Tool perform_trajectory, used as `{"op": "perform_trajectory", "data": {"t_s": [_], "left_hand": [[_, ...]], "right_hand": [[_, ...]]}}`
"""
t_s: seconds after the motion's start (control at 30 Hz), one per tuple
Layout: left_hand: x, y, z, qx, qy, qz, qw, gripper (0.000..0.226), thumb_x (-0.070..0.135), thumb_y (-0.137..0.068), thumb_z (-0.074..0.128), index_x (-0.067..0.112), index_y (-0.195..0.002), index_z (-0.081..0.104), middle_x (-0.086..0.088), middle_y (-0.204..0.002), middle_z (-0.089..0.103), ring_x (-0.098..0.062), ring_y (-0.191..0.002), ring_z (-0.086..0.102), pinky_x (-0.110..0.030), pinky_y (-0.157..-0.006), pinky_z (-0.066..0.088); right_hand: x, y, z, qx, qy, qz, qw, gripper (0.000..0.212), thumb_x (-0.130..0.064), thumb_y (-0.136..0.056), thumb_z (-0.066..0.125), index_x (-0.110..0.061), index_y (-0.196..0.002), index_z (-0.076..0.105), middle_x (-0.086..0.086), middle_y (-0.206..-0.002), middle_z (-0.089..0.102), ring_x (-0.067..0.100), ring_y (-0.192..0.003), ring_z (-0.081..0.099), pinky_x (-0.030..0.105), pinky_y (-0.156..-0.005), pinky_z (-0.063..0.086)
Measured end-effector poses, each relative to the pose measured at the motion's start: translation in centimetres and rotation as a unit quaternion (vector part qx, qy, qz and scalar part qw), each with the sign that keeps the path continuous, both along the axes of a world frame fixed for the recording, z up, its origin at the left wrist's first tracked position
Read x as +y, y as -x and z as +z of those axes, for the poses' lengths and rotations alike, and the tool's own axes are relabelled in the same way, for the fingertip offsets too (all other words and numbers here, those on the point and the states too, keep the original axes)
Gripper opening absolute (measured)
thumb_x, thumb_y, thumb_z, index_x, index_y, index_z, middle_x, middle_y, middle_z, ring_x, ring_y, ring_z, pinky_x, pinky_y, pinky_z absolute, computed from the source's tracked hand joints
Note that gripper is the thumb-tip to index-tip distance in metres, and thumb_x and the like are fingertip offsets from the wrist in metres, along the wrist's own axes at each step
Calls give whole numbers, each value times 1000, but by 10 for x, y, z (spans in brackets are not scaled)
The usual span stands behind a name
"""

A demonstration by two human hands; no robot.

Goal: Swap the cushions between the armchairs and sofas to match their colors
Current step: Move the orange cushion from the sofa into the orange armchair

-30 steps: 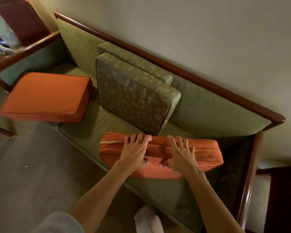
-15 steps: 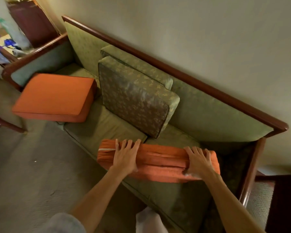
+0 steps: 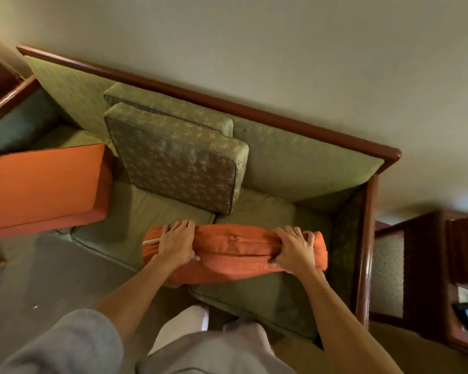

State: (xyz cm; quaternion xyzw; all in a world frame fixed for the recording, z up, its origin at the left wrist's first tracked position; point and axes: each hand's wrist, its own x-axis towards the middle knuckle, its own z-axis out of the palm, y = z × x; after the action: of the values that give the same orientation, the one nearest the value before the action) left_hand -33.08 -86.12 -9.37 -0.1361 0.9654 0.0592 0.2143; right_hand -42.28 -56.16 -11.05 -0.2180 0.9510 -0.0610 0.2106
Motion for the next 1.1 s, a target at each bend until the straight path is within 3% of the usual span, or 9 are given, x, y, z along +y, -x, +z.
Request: {"op": "perform_trajectory", "data": {"t_s": [0.17, 0.33, 0.47, 0.67, 0.87, 1.1], "left_hand": [[-22, 17, 10, -4, -10, -106, 994, 89, 50, -67, 85, 19, -139, 43, -2, -143, 52, -24, -137, 43, -48, -113, 29], [-24, 26, 19, 29, -24, -253, 967, 92, 58, -63, 85, 18, -137, 48, 0, -140, 56, -22, -132, 46, -45, -106, 35], [-8, 30, 32, 64, -49, -373, 924, 77, 63, -55, 86, 22, -113, 56, 3, -120, 64, -23, -115, 54, -43, -91, 40], [62, 17, 75, 88, -118, -514, 845, 68, 61, -47, 91, 26, -88, 49, 2, -95, 67, -26, -97, 60, -41, -79, 41], [150, -39, 119, 124, -157, -612, 765, 68, 62, -48, 90, 25, -93, 56, 6, -97, 68, -24, -96, 60, -43, -82, 43], [258, -166, 166, 132, -230, -650, 712, 67, 55, -44, 94, 26, -93, 59, 4, -99, 68, -27, -101, 59, -46, -89, 39]], "right_hand": [[-3, -42, 13, -5, 12, -115, 993, 76, -49, -54, 82, -32, -122, 54, -5, -112, 51, 24, -117, 43, 58, -106, 23], [1, -111, 38, -20, 21, -244, 969, 72, -49, -51, 86, -32, -113, 55, -8, -107, 51, 22, -114, 43, 58, -104, 25], [5, -184, 58, 20, 20, -323, 946, 65, -48, -52, 82, -32, -110, 55, -10, -102, 49, 24, -110, 47, 55, -100, 30], [34, -289, 103, 50, -6, -432, 900, 82, -57, -50, 83, -32, -123, 57, -6, -117, 58, 22, -117, 46, 49, -99, 30], [70, -404, 154, 98, -16, -508, 856, 82, -66, -45, 77, -29, -116, 60, -8, -106, 62, 19, -109, 50, 43, -91, 30], [121, -574, 205, 148, -23, -571, 807, 70, -67, -47, 78, -36, -107, 58, -20, -98, 58, 10, -102, 48, 43, -92, 33]]}}
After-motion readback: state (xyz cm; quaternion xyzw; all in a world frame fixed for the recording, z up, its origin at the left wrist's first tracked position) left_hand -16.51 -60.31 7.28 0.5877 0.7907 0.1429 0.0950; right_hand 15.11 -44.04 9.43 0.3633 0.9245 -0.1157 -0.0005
